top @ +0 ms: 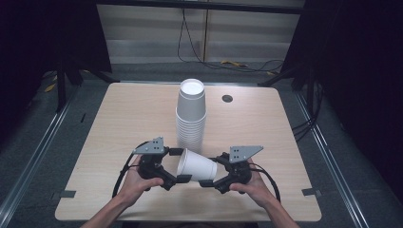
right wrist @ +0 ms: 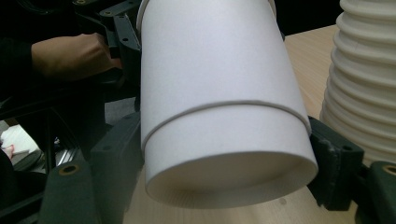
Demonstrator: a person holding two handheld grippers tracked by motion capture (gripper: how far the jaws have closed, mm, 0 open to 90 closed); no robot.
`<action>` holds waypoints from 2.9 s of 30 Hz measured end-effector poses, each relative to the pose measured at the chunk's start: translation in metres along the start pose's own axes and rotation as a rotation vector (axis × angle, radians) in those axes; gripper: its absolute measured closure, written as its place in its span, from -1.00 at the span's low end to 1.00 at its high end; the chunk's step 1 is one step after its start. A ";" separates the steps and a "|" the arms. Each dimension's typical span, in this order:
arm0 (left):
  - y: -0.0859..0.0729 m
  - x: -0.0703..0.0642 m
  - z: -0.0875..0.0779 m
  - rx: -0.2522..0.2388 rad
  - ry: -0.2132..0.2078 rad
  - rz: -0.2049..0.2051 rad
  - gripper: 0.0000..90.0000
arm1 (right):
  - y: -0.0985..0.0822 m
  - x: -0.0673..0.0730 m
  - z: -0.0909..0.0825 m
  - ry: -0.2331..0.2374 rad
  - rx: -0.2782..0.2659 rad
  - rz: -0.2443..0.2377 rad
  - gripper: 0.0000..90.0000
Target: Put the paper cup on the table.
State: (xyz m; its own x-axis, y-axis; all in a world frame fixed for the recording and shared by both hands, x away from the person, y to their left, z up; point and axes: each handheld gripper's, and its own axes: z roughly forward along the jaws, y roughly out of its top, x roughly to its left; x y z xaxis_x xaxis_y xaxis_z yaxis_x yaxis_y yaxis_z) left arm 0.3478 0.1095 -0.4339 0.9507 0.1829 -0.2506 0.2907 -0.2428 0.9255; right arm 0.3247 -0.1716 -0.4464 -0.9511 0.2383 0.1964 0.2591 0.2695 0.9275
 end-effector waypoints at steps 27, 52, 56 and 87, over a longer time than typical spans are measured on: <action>0.001 -0.003 0.004 0.039 -0.034 0.040 -0.81 | -0.001 -0.002 0.011 0.043 0.096 0.039 -0.51; 0.001 0.005 -0.018 0.044 0.062 0.054 -0.81 | -0.004 -0.001 0.002 -0.101 0.167 0.034 -0.62; -0.001 0.007 -0.022 0.048 0.077 0.050 -0.81 | -0.006 -0.003 0.000 -0.124 0.181 0.046 -0.64; -0.002 0.021 -0.046 0.258 0.219 0.005 -0.81 | -0.006 -0.020 -0.029 -0.254 0.150 0.134 -0.60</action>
State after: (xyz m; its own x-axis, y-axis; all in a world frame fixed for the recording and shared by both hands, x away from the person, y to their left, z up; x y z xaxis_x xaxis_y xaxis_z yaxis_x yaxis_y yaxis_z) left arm 0.3620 0.1576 -0.4282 0.9145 0.3743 -0.1537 0.3307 -0.4726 0.8169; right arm 0.3372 -0.2048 -0.4470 -0.8393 0.5014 0.2101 0.4189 0.3501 0.8378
